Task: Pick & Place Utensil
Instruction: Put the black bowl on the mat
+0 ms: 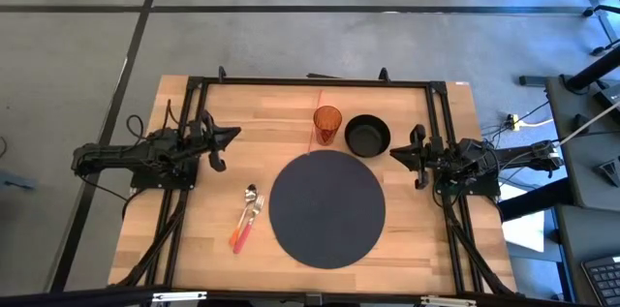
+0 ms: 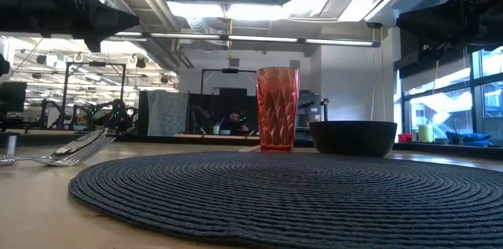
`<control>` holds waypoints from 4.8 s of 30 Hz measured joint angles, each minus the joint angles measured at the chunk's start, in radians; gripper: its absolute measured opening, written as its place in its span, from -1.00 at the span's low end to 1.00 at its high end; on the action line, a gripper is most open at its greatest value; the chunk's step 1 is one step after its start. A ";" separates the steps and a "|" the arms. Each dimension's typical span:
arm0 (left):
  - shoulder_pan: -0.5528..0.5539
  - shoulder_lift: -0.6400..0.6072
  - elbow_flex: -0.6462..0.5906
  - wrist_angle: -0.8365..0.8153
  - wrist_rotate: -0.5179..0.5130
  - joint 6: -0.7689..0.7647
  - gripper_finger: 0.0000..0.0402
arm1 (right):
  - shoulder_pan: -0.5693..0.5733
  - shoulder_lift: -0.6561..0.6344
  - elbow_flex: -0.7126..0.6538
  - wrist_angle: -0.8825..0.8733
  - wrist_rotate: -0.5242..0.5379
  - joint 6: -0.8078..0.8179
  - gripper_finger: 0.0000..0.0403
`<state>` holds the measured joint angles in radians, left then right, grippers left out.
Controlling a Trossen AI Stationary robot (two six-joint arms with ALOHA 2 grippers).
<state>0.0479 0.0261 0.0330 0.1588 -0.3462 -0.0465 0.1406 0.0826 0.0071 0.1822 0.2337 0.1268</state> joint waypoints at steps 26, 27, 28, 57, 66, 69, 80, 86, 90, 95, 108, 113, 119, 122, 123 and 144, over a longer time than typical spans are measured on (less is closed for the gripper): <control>0.000 0.000 0.000 0.052 0.000 -0.011 -0.98 | 0.000 0.000 0.000 0.000 0.000 0.000 -0.79; 0.000 0.000 0.000 0.052 0.000 -0.011 -0.98 | 0.000 0.000 0.000 0.000 0.000 0.000 -0.79; 0.000 0.000 0.000 0.052 0.000 -0.011 -0.98 | 0.000 0.000 0.000 0.000 0.000 0.000 -0.79; 0.000 0.000 0.000 0.047 -0.030 -0.053 -0.98 | 0.000 0.000 0.000 0.000 0.000 -0.003 -0.79; 0.000 0.000 0.001 0.054 -0.030 -0.054 -0.98 | 0.000 0.000 0.000 0.000 0.000 -0.003 -0.79; 0.000 0.000 0.001 0.054 -0.030 -0.048 -0.98 | 0.000 0.000 0.000 0.000 0.000 -0.003 -0.79; 0.000 0.000 0.001 0.054 -0.031 -0.045 -0.98 | 0.000 0.000 0.000 0.000 0.000 -0.003 -0.79; 0.000 0.000 0.001 0.054 -0.038 -0.045 -0.98 | 0.000 0.000 0.000 0.000 0.000 -0.003 -0.79; 0.000 0.000 0.001 0.051 -0.075 -0.045 -0.98 | 0.000 0.000 0.000 0.000 0.000 -0.003 -0.79; 0.000 0.000 0.001 0.051 -0.080 -0.045 -0.98 | 0.000 0.000 0.000 0.000 0.012 -0.003 -0.79; 0.000 0.000 0.001 0.049 -0.084 -0.045 -0.98 | 0.000 0.044 0.083 0.117 -0.019 -0.130 -0.79; 0.000 0.000 0.001 0.050 -0.084 -0.045 -0.98 | 0.000 0.211 0.307 -0.129 -0.012 -0.158 -0.79; 0.000 0.000 0.001 0.048 -0.083 -0.045 -0.98 | 0.000 0.514 0.644 -0.600 0.159 -0.103 -0.79; 0.000 0.000 0.001 0.047 -0.080 -0.047 -0.98 | 0.000 0.661 0.804 -0.851 0.185 -0.033 -0.79; 0.000 0.000 0.001 0.047 -0.080 -0.053 -0.98 | -0.002 0.710 0.850 -0.937 0.187 -0.008 -0.79; 0.000 0.000 0.001 0.054 -0.108 -0.072 -0.98 | -0.281 1.111 0.891 -1.091 -0.183 -0.138 -0.94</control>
<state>0.0479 0.0261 0.0338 0.2127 -0.4538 -0.1181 -0.1404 1.1932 0.8978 -0.9093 0.0503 -0.0115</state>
